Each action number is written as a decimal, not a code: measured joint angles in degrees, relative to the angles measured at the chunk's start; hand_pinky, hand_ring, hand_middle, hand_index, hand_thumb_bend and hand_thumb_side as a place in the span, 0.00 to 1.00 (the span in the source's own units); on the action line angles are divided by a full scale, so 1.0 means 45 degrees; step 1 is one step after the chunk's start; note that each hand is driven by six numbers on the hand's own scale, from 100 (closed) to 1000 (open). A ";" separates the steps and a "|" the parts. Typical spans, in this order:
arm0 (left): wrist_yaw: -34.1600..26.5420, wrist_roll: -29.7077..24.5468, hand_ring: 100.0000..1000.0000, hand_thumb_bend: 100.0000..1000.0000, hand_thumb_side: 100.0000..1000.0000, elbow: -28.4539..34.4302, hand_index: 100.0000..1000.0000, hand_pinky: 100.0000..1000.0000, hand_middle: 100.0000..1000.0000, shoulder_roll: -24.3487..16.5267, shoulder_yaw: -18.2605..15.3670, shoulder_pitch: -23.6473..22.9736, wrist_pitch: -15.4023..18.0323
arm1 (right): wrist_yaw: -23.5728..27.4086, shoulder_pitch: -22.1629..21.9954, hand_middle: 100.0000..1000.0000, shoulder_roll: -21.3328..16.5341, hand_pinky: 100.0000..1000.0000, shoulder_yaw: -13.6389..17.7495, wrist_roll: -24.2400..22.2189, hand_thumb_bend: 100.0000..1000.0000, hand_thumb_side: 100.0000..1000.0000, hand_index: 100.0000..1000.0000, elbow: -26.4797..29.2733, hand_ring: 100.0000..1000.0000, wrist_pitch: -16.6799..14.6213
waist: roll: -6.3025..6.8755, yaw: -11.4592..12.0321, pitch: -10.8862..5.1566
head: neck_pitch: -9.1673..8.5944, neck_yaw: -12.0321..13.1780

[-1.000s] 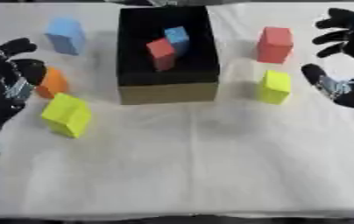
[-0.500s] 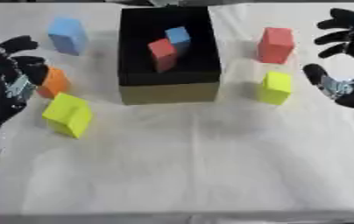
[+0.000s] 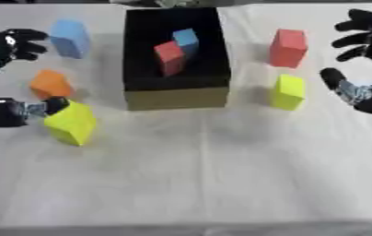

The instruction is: Pick up objects on the table and place them in the box.

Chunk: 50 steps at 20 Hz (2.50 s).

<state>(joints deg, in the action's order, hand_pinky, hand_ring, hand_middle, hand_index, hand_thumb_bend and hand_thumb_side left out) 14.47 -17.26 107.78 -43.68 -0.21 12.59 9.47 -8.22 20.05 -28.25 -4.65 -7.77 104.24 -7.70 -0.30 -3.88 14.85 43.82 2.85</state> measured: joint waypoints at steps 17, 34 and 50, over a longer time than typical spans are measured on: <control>0.0887 -0.2825 0.82 0.51 0.22 -0.0524 0.87 0.82 0.79 -0.2781 0.1710 0.0815 0.1377 | -0.0047 -0.0178 0.79 -0.0084 0.62 -0.0004 -0.0041 0.30 0.26 0.95 -0.0005 0.73 0.0003 | 0.0185 -0.0124 -0.0162 | 0.0000 -0.0045; 0.2001 -0.3759 0.79 0.43 0.23 -0.2068 0.87 0.81 0.76 -0.2589 0.2928 0.2256 0.1563 | -0.0050 -0.0211 0.79 -0.0113 0.62 -0.0018 -0.0116 0.28 0.26 0.95 -0.0087 0.73 -0.0019 | 0.0200 -0.0271 -0.0247 | 0.0000 0.0006; 0.2541 -0.4602 0.78 0.42 0.22 -0.3305 0.85 0.80 0.72 -0.2024 0.3700 0.2836 0.1863 | -0.0051 -0.0209 0.79 -0.0060 0.62 -0.0084 -0.0218 0.27 0.26 0.95 -0.0170 0.73 -0.0035 | 0.0200 -0.0331 -0.0247 | 0.0000 0.0020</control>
<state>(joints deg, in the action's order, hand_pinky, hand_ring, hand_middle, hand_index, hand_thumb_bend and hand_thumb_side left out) 25.91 -37.97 92.91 -52.79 16.44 25.35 17.86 -8.45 19.11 -28.52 -5.02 -8.75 103.47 -7.85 0.60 -5.36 13.74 43.82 2.94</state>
